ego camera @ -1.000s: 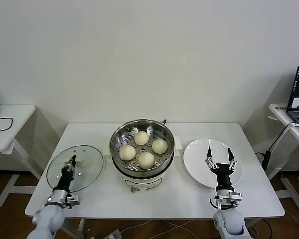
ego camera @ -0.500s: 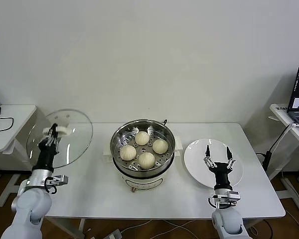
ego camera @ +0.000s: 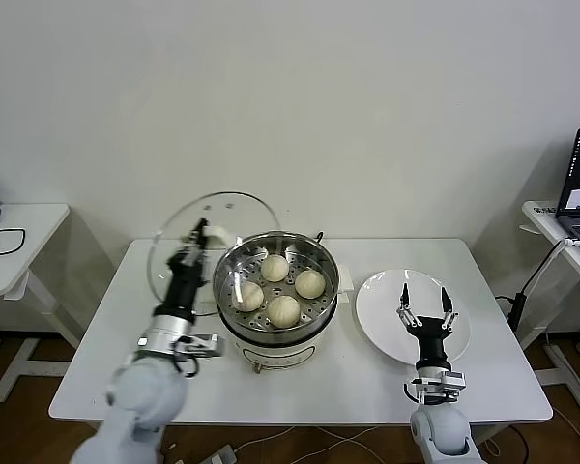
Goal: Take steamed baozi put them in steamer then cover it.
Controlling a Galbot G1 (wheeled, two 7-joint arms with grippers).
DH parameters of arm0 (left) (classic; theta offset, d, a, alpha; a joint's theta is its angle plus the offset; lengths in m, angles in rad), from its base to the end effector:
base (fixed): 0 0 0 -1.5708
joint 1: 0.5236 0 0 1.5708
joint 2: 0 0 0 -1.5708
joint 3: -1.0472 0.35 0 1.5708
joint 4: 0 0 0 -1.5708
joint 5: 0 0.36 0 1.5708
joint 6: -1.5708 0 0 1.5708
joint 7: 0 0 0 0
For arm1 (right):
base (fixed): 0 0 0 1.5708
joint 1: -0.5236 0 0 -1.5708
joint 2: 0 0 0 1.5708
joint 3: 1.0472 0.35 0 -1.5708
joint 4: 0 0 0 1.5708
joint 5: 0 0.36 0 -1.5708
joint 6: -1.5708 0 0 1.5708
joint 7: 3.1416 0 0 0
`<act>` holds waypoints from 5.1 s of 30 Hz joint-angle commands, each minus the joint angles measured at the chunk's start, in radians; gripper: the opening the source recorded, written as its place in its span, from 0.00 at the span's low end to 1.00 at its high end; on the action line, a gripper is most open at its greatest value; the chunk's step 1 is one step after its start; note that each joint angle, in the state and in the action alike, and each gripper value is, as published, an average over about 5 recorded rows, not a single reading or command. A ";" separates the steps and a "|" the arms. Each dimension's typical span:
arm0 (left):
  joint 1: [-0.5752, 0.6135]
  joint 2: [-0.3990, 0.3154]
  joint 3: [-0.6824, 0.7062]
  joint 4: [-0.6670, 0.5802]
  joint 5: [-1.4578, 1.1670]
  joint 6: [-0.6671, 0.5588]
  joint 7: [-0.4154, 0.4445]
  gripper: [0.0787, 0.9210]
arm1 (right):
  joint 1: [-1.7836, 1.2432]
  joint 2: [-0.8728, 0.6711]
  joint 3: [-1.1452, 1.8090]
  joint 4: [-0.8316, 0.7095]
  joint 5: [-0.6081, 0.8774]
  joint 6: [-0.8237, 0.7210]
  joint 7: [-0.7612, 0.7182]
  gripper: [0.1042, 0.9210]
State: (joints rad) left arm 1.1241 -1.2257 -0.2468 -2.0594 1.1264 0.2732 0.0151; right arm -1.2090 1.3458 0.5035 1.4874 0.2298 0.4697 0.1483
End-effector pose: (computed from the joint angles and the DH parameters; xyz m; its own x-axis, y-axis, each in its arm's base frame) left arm 0.2895 -0.0205 -0.2226 -0.9622 0.1338 -0.2373 -0.2034 0.2265 0.9525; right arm 0.2941 -0.0777 -0.4249 -0.9647 0.1487 -0.2173 0.1442 0.9889 0.0365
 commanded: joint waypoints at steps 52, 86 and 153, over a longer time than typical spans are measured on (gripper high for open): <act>-0.191 -0.222 0.285 0.294 0.415 0.187 0.271 0.13 | 0.014 0.026 0.028 -0.048 -0.036 -0.017 0.000 0.88; -0.163 -0.221 0.267 0.279 0.416 0.170 0.268 0.22 | 0.024 0.027 0.029 -0.069 -0.051 -0.005 -0.003 0.88; 0.152 -0.064 -0.380 0.400 -1.169 -0.437 0.024 0.88 | -0.115 -0.043 -0.020 0.114 0.116 -0.188 -0.024 0.88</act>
State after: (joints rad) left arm 1.2690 -1.2903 -0.6104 -1.6935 0.0108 -0.1178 0.0351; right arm -1.3162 1.3028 0.4814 1.5900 0.3426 0.2885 0.1269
